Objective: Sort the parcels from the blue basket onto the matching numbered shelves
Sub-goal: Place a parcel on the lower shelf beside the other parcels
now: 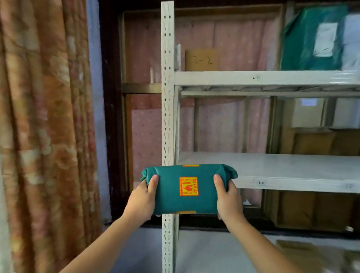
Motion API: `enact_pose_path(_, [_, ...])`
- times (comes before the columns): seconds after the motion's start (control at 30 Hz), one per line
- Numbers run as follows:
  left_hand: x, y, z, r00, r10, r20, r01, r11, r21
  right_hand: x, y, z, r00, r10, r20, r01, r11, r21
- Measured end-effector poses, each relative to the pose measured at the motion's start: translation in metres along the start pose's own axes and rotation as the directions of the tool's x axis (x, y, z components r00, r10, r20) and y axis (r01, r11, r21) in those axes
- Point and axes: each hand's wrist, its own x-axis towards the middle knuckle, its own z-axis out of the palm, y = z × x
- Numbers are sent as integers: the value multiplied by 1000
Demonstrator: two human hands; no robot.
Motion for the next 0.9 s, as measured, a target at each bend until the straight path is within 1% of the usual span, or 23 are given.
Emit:
enact_pose_path(0.1, [-17,18,18,999,35,17,-34,999,-32,-6,-6,-31,1000,11,-27,-11,1000,-12])
enact_pose_path(0.2, [-34,39,31,997,71,31,-68,994,-89,-12,-13,-58,999,-10,-52,7,998,-54])
enact_pose_path(0.27, [-45,53,39,996,89,23,-86,992,-93,-13,-16,-75,998,-25,-60,21,998,-65])
enact_pose_path(0.43, [-70,76,64,996,83,19,-80,990,-118,-11,-17,-118,999,14,31,-13,1000,-23])
enact_pose_path(0.5, [-81,80,78,996,70,54,-59,981,-185,-11,-12,-137,998,1,57,0,1000,-13])
enact_pose_path(0.57, [-93,80,93,993,57,105,-24,958,-287,-12,-4,-154,999,-20,46,21,1000,-8])
enact_pose_path(0.63, [-100,75,105,985,72,158,-15,941,-339,-12,5,-170,999,-29,25,29,1000,11])
enact_pose_path(0.7, [-104,72,113,968,96,231,7,913,-407,-11,10,-185,999,-7,44,5,999,34])
enact_pose_path(0.77, [-108,73,116,955,119,270,25,879,-476,-11,9,-196,995,32,93,-38,997,65])
enact_pose_path(0.83, [-109,76,120,954,151,259,4,858,-514,-8,7,-203,990,78,121,-90,992,92])
enact_pose_path(0.9, [-109,83,125,961,184,205,-49,848,-528,-2,5,-207,983,145,111,-158,980,119])
